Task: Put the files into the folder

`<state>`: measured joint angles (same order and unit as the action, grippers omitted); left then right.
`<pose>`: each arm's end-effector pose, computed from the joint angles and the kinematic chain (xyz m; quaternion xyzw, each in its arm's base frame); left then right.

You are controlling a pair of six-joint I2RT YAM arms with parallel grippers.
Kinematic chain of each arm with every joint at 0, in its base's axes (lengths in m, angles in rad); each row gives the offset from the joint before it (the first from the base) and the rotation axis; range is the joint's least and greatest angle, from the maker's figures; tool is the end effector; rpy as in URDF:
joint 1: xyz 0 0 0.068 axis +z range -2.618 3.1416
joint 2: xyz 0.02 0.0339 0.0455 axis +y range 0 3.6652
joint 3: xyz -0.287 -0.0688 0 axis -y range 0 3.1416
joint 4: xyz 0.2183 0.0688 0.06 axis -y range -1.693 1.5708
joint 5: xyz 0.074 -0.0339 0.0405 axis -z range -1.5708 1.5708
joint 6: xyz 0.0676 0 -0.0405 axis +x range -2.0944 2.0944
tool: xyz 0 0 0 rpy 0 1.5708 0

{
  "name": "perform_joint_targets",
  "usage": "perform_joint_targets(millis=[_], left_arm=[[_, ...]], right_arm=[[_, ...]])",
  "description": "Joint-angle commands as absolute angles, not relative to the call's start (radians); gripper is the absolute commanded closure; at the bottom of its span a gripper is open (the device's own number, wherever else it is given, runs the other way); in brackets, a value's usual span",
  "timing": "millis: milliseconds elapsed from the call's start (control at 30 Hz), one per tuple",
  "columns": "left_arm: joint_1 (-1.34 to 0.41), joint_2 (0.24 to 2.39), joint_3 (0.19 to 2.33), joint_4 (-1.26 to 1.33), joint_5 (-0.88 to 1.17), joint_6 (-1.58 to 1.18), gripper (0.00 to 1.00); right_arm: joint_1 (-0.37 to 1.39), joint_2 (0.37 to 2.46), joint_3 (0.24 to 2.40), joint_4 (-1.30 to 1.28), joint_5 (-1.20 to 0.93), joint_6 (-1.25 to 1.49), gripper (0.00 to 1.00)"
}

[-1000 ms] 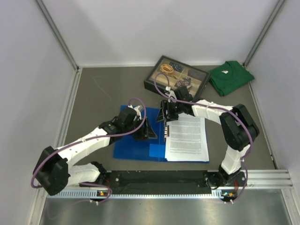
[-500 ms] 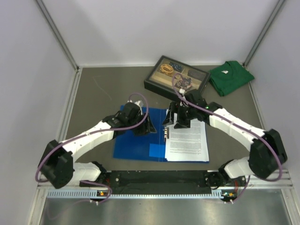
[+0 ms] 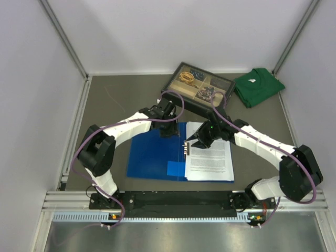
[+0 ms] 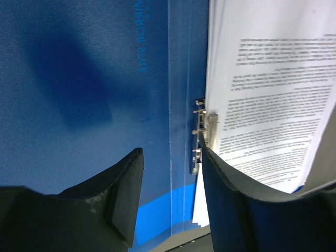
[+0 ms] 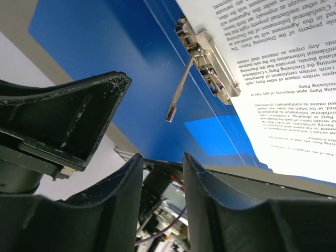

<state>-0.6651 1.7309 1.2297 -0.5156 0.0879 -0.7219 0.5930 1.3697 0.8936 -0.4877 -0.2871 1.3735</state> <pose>0.2799 -0.2271 0.2244 -0.0153 0.9609 -0.2071 0.1831 0.2077 0.1631 0.2340 0.3198 0.8897 0.3219 0.0503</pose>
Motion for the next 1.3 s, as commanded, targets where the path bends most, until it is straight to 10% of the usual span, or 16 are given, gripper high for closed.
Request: perform_joint_targets(millis=[0,1267], left_arm=[[-0.657,1.767,1.266,-0.515,0.101,-0.692,0.48],[-0.657,1.818,1.253,-0.463,0.181,-0.687,0.50]], right_arm=[[0.612,1.416,0.874,-0.399,-0.291,1.519,0.63],[0.667,1.552,0.870,-0.290,-0.301,1.594,0.83]])
